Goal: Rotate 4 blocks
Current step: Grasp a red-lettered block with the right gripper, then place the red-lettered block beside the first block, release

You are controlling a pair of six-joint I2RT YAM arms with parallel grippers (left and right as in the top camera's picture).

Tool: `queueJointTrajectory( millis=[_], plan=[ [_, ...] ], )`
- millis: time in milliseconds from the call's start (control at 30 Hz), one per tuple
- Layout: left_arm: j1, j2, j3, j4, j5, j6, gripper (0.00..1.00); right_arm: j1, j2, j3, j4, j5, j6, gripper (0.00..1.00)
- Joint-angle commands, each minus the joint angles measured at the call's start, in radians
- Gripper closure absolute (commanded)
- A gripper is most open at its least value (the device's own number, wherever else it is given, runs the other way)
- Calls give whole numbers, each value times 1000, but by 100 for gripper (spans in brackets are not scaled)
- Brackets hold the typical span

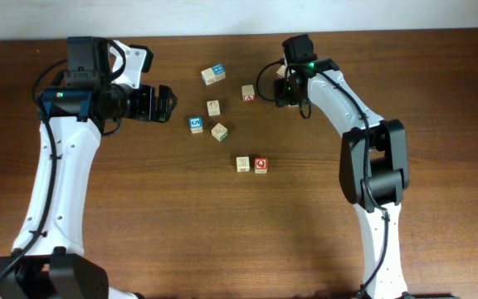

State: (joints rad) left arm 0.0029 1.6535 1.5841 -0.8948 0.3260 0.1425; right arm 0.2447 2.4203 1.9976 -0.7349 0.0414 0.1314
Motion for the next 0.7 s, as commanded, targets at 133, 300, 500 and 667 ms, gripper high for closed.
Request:
queueJointTrajectory(
  millis=[133,300,500,667],
  plan=[
    [0,3,17,-1,11,16,1,3,7,34,-67,12,39,72],
    [0,3,17,-1,11,16,1,13,-154,196,-583,-339,72,83],
    [0,3,17,-1,11,16,1,163,-154,-84,-519,-175,272,82],
    [0,3,17,-1,11,16,1,187,-154,-146,-500,-40,349,81]
  ],
)
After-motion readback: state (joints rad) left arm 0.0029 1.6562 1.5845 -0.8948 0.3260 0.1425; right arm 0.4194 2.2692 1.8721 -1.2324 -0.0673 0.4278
